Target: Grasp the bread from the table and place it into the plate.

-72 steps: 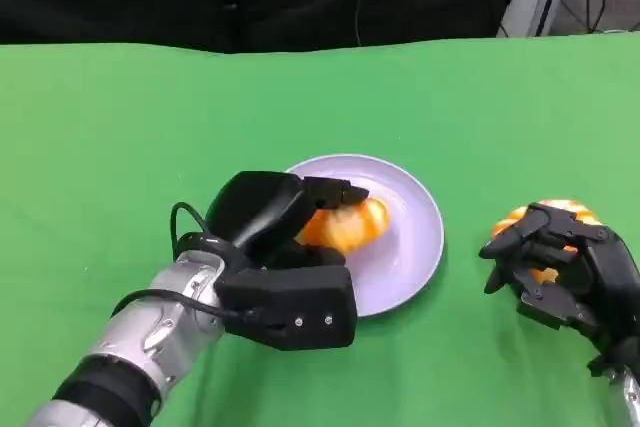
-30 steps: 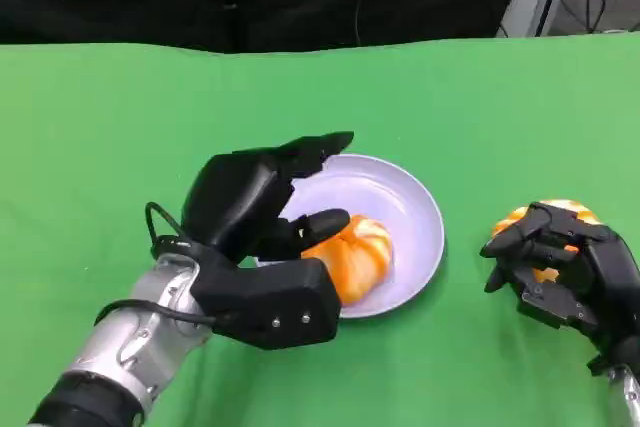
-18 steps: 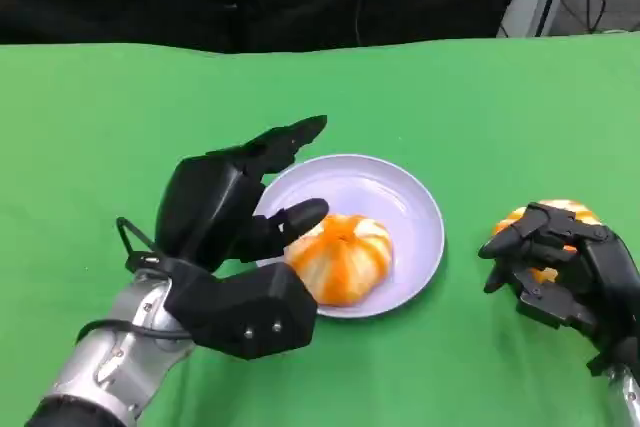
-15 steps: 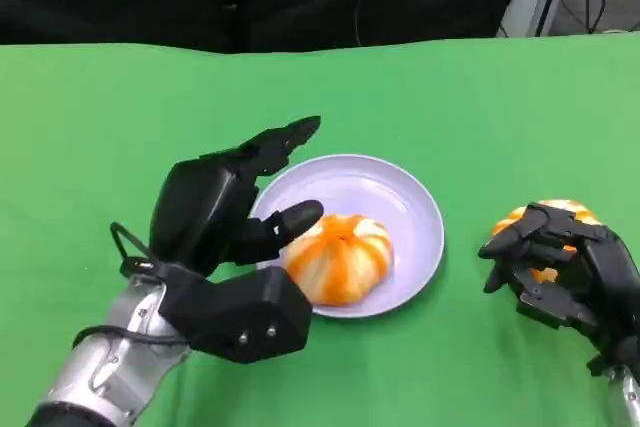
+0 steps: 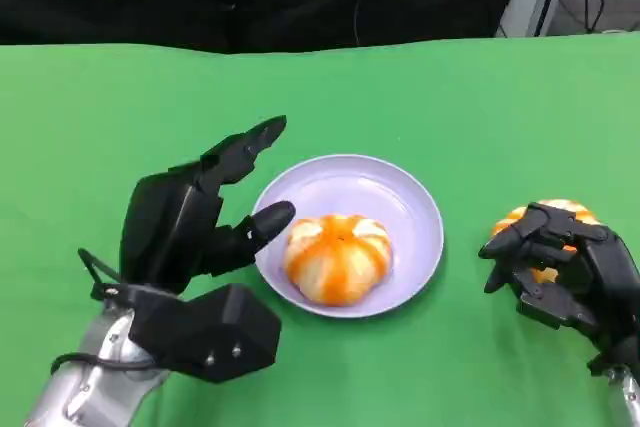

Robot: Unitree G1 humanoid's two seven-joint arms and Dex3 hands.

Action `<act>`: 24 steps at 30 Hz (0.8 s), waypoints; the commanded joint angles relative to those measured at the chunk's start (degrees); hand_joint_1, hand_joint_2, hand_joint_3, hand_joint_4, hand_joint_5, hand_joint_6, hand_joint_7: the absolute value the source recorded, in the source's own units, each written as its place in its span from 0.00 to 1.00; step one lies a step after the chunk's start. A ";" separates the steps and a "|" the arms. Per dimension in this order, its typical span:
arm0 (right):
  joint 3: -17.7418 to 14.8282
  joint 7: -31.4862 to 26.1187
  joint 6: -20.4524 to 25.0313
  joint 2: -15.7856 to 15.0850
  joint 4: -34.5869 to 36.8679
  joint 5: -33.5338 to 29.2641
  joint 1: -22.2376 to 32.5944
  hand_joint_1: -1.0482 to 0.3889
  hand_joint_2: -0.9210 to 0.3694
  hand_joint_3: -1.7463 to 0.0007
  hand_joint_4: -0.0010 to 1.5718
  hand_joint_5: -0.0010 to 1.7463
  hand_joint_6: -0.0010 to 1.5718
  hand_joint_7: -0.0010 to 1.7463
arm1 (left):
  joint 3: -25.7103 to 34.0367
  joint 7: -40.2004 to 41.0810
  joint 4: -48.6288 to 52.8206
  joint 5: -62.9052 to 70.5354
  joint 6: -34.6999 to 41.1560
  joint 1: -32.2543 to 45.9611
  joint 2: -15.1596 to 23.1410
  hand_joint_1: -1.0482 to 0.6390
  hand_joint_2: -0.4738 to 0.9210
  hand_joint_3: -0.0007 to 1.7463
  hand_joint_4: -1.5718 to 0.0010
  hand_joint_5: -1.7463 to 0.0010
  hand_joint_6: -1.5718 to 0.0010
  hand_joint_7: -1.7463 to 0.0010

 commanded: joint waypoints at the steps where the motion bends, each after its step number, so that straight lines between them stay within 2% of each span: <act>1: -0.11 -0.22 0.34 -0.78 -0.19 0.22 0.18 0.77 0.09 0.59 0.53 0.82 0.56 0.58 | 2.34 1.20 -0.15 -2.22 -2.89 2.25 1.23 0.23 1.00 0.30 0.42 0.98 0.62 0.99; 7: -0.01 -0.77 0.00 -1.15 -0.18 -0.13 0.21 0.77 0.09 0.59 0.54 0.82 0.56 0.59 | 5.38 1.10 0.09 -3.15 -6.27 4.83 3.22 0.24 1.00 0.30 0.42 0.98 0.62 0.99; 24: -0.59 0.84 0.20 -1.26 -0.30 0.94 0.36 0.77 0.09 0.59 0.53 0.82 0.55 0.58 | 9.21 0.32 -0.25 -7.04 -12.30 8.78 3.26 0.24 1.00 0.30 0.42 0.99 0.61 1.00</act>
